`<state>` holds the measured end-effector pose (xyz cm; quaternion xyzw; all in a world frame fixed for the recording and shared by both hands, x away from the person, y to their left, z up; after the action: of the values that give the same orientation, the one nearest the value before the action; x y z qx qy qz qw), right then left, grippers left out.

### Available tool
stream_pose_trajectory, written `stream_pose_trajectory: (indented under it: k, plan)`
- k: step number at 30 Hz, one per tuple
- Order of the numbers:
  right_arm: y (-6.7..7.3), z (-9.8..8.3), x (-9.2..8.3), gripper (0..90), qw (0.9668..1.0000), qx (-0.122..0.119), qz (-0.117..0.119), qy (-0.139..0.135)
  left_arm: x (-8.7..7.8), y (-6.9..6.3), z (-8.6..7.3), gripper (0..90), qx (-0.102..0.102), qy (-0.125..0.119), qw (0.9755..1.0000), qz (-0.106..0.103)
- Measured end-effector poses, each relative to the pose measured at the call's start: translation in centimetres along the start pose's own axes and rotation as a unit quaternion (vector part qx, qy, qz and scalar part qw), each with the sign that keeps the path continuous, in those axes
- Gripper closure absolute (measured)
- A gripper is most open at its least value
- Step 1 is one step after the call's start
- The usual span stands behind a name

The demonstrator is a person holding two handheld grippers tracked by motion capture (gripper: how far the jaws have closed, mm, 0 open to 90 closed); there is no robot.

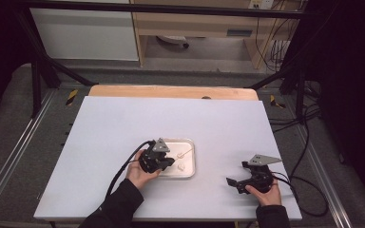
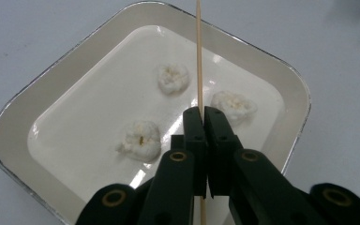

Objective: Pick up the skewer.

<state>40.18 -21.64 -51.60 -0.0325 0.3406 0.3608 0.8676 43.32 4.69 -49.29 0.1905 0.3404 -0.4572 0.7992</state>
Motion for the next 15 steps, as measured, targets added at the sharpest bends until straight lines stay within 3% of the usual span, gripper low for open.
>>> stream_pose_trajectory:
  k: [9,15]
  plan:
    - [0.3,0.3,0.0,0.7,0.9999,-0.009,-0.006,0.001,-1.1,0.0,-0.3,88.4,-0.009,-0.003,1.0,-0.002]
    - [0.8,1.1,0.0,0.8,0.9993,-0.031,-0.02,-0.004,-1.5,0.0,-0.4,88.4,-0.011,-0.001,0.9999,-0.003]
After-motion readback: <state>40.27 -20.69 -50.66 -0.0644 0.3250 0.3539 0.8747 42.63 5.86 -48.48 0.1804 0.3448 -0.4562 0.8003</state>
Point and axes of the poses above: each handheld gripper's, and its own axes: x roughly forward along the jaws, z roughly out of its top, y roughly to its left, the point moved 9 cm from there along x, roughly forward along the jaws, and after that the axes turned 3 degrees about x, right-handed, at the moved point
